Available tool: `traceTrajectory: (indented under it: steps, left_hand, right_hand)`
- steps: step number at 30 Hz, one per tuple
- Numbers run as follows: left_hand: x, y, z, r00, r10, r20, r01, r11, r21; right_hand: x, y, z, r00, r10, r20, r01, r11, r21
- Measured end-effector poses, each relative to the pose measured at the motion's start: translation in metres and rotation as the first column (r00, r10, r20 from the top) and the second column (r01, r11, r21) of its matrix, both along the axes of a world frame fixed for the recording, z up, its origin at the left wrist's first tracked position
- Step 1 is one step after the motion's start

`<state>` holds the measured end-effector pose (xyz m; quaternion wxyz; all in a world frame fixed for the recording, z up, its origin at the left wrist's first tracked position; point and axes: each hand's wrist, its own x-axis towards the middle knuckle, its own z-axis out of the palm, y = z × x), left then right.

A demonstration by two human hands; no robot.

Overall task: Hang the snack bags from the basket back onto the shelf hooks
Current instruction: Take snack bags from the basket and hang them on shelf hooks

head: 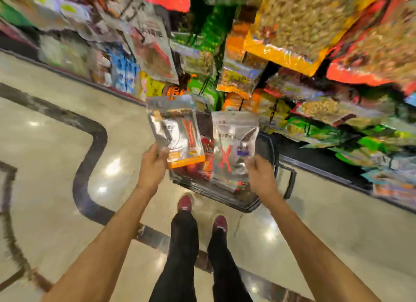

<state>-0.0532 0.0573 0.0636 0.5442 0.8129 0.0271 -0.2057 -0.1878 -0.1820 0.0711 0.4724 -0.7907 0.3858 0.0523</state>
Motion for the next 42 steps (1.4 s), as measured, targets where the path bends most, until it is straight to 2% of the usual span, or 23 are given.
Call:
traceTrajectory:
  steps: [4,8,15,17,19,24,30,36,42]
  left_hand:
    - [-0.005,0.016,0.1,0.984,0.158,0.081,-0.144,0.976,-0.166]
    - [-0.002,0.046,0.175,0.943,0.311,0.121,-0.261,0.913,-0.314]
    - [0.006,0.135,0.276,0.871,0.466,0.156,-0.332,0.792,-0.512]
    - [0.005,0.166,0.299,0.862,0.467,0.197,-0.311,0.793,-0.523]
    - [0.004,0.197,0.318,0.835,0.462,0.3,-0.273,0.82,-0.504]
    - [0.002,0.273,0.344,0.813,0.471,0.342,-0.235,0.803,-0.547]
    - [0.007,0.332,0.352,0.802,0.481,0.354,-0.23,0.795,-0.562]
    - [0.034,0.337,0.343,0.813,0.497,0.301,-0.222,0.745,-0.629]
    - [0.089,0.328,0.345,0.819,0.48,0.314,-0.186,0.741,-0.645]
  right_hand:
    - [0.017,0.014,0.103,0.979,-0.005,0.204,-0.008,0.998,0.065]
    - [0.035,0.045,0.18,0.921,0.023,0.389,-0.039,0.999,0.034]
    - [0.055,0.128,0.291,0.819,0.078,0.569,-0.097,0.995,0.004]
    - [0.058,0.154,0.309,0.806,0.099,0.584,-0.097,0.995,-0.034]
    - [0.059,0.182,0.324,0.775,0.065,0.629,-0.081,0.997,-0.003]
    - [0.067,0.246,0.349,0.692,-0.009,0.722,-0.043,0.998,0.054]
    - [0.082,0.293,0.364,0.657,-0.047,0.753,-0.028,0.996,0.086]
    - [0.106,0.309,0.372,0.621,-0.077,0.78,0.017,0.996,0.085]
    - [0.151,0.305,0.376,0.628,-0.093,0.773,0.089,0.995,0.048]
